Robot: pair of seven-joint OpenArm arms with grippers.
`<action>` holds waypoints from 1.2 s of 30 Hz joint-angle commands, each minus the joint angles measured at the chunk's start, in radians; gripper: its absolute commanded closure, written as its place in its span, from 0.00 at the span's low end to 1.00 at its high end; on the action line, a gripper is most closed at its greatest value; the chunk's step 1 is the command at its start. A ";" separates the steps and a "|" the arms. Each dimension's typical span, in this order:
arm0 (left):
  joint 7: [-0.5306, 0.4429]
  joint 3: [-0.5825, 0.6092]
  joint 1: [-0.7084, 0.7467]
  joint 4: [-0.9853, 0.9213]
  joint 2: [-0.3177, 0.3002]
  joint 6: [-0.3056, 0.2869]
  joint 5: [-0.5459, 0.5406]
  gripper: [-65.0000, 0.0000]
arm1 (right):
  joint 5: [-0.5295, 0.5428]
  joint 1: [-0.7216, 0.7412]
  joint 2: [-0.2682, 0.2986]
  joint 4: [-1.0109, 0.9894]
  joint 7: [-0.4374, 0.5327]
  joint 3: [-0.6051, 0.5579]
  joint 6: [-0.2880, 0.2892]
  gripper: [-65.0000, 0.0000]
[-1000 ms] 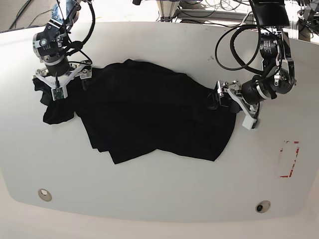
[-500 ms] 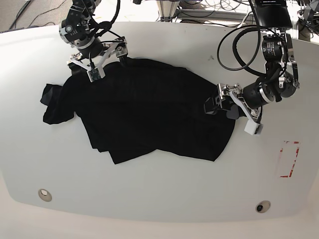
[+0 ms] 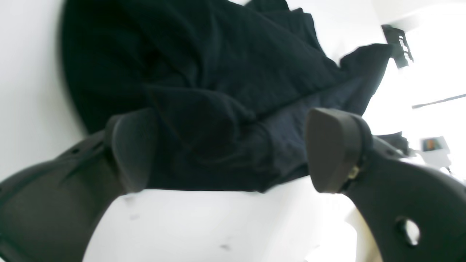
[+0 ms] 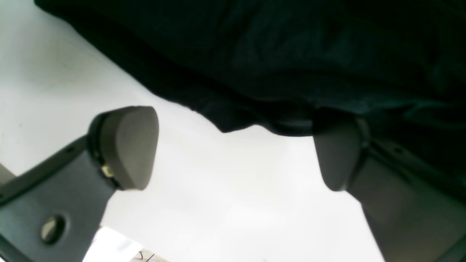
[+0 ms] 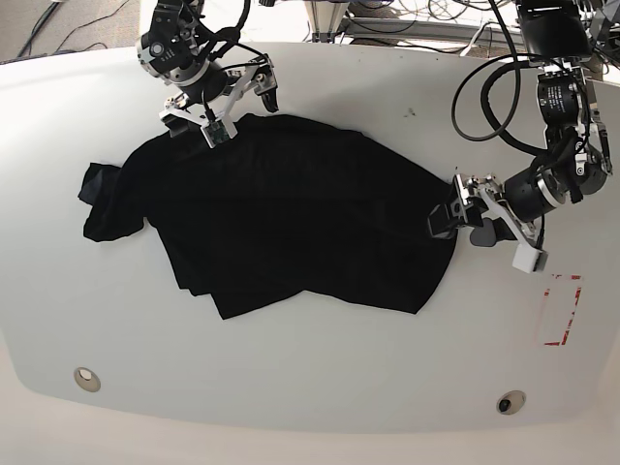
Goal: Layout the t-shirt on the table in an organized manner, then fold the t-shirt properly
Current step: 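Grasp the t-shirt edge with the right gripper and drag it outward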
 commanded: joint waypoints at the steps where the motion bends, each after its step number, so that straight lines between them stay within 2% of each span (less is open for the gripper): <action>1: -0.020 -0.040 -0.038 0.015 -0.016 -0.002 0.021 0.08 | 0.011 0.002 0.001 0.007 0.022 -0.035 0.007 0.10; 4: -0.020 -0.052 -0.053 0.015 -0.020 -0.003 0.039 0.08 | 0.010 -0.002 0.002 0.007 0.022 -0.054 0.007 0.13; 21: -0.020 -0.054 -0.049 0.016 -0.022 -0.003 0.055 0.08 | 0.008 0.036 0.025 -0.048 0.025 -0.071 0.007 0.14; 28: -0.020 -0.054 -0.049 0.016 -0.024 -0.003 0.056 0.08 | 0.010 0.039 0.025 -0.112 0.103 -0.071 0.007 0.15; 31: -0.020 -0.055 -0.049 0.015 -0.024 -0.003 0.056 0.08 | 0.010 0.042 0.025 -0.140 0.112 -0.071 0.007 0.22; 36: -0.020 -0.055 -0.049 0.015 -0.037 -0.003 0.056 0.08 | 0.010 0.044 0.025 -0.154 0.114 -0.071 0.007 0.43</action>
